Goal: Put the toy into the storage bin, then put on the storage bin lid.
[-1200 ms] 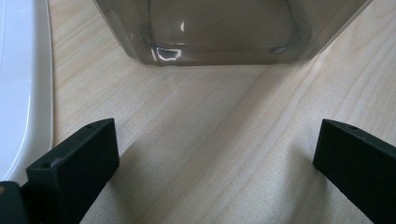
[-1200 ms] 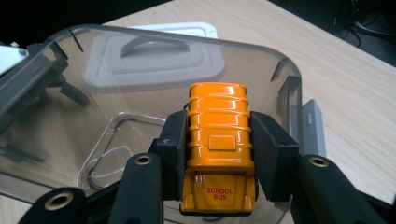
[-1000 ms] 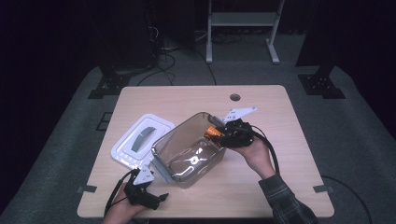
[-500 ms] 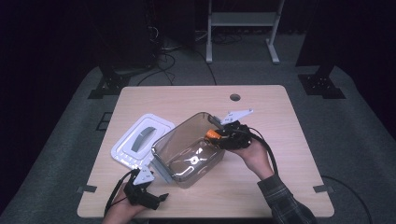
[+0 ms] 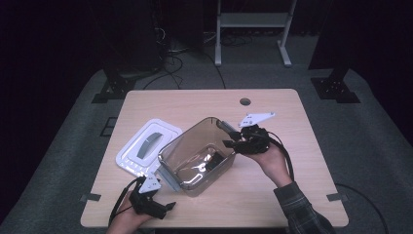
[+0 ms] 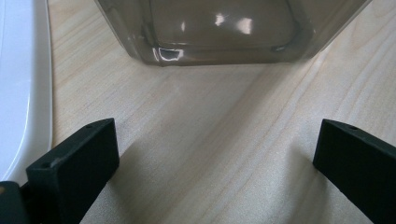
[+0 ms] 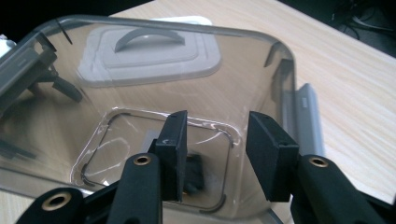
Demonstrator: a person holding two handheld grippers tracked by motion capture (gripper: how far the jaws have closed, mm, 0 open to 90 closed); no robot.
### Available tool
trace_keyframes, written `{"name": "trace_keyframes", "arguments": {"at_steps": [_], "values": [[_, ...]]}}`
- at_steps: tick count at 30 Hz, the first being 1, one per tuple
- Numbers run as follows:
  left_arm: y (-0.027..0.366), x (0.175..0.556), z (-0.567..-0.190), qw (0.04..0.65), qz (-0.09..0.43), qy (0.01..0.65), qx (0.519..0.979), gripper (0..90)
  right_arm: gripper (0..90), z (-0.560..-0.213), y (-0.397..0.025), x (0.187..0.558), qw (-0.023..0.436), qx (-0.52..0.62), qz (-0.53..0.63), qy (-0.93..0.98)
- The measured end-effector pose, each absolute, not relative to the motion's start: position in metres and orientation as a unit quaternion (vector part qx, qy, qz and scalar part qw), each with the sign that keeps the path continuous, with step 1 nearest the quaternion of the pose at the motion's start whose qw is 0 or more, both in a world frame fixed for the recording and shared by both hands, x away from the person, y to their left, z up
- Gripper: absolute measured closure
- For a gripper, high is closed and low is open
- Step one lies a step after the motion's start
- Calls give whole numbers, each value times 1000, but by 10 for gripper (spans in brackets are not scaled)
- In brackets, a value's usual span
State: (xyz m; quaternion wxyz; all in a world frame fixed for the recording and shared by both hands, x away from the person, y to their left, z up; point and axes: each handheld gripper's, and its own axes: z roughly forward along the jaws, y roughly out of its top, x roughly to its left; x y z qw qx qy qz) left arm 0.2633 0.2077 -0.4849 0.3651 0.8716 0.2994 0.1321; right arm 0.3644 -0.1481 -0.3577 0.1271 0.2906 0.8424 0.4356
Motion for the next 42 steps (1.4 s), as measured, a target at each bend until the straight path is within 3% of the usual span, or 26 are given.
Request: {"name": "trace_keyframes", "arguments": {"at_steps": [13, 22, 42], "values": [[208, 263, -485, 365, 132, 299, 872, 0, 539, -349, -188, 350, 146, 315, 441, 827], [208, 263, -485, 365, 132, 300, 871, 0, 456, -355, -217, 342, 148, 340, 431, 823], [208, 263, -485, 364, 132, 299, 872, 0, 33, -406, -252, 334, 141, 396, 377, 826]]}}
